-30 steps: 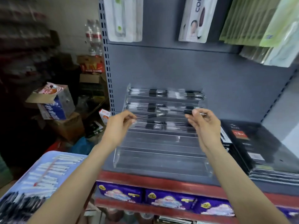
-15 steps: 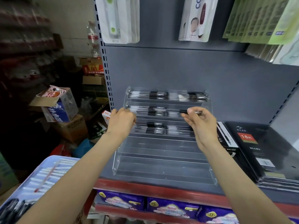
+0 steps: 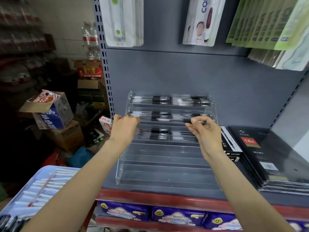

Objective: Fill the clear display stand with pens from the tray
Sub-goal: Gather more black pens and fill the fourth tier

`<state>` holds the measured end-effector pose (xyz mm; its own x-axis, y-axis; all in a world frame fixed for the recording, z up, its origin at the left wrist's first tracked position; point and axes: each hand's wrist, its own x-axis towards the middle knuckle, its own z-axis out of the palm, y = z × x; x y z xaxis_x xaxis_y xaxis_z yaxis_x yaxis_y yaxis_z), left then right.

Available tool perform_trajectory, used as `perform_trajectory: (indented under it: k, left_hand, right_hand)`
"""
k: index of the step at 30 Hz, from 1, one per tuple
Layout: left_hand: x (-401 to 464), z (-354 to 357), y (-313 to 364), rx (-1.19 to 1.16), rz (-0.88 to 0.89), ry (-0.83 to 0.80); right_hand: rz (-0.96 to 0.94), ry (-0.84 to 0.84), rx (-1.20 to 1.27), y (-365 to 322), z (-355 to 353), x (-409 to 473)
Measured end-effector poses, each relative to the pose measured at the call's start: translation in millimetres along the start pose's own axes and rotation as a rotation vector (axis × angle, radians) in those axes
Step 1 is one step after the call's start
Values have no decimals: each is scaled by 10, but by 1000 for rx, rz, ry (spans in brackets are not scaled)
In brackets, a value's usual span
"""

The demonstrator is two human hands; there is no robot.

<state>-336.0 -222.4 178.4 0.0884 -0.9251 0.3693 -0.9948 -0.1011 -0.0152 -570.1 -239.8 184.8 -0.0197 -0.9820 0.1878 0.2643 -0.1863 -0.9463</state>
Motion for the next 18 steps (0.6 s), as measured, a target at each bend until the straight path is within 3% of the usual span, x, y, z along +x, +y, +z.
perform_trajectory:
  k: [3, 6, 8, 11, 18]
  left_hand:
    - [-42, 24, 57, -106, -14, 101]
    - [-64, -22, 245, -376, 93, 241]
    - [-46, -86, 419, -550, 204, 190]
    - [6, -128, 650, -619, 321, 24]
    - [53, -107, 767, -659, 277, -11]
  right_hand:
    - [10, 8, 2, 10, -62, -5]
    - [17, 10, -7, 15, -122, -4]
    - [15, 13, -14, 15, -170, -4]
    - [4, 18, -29, -8, -251, 2]
    - [-1, -22, -144, -30, -405, 31]
